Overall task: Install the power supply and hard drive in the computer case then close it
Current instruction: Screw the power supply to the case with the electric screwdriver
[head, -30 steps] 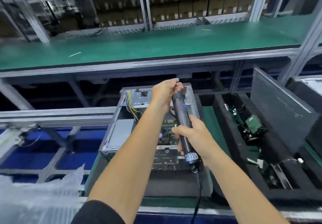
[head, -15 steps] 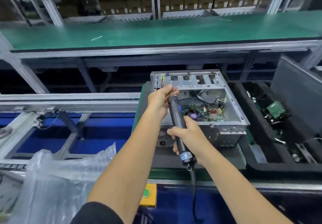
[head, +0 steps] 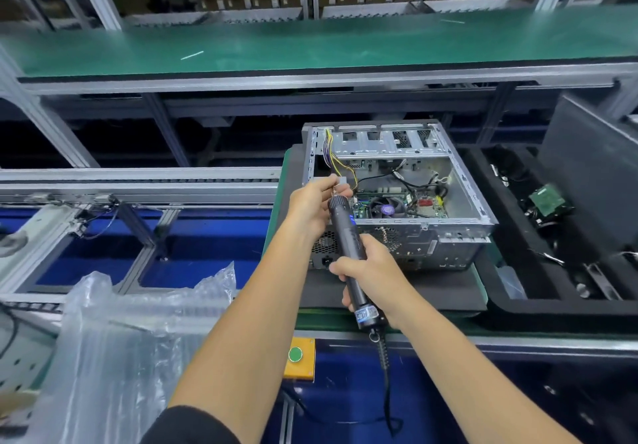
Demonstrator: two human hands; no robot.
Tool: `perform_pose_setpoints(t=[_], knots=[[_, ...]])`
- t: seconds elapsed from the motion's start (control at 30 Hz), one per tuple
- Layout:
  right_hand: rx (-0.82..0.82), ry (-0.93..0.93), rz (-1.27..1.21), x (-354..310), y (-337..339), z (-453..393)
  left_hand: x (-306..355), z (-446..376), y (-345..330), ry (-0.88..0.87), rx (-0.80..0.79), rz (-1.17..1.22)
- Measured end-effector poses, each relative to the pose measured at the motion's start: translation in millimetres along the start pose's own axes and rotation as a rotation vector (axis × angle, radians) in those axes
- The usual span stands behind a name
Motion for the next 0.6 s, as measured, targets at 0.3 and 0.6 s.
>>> perform_pose_setpoints(t=[0.3, 0.6], knots=[[-0.062, -0.007, 0.026, 14, -25, 12, 26, 4, 37, -0.234, 0.121, -0.532], [-0.071, -0.079, 0.057, 40, -38, 28, 5, -7, 72, -0.571, 0.27, -0.837]])
Point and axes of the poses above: each hand's wrist, its own z-axis away from the middle knuckle, its own y-axis out of the back of the hand, x = y × z, the point moved 1 cm from there along -z, towards the middle knuckle, and after that the axes turned 10 degrees about x, right-handed, at the moved point
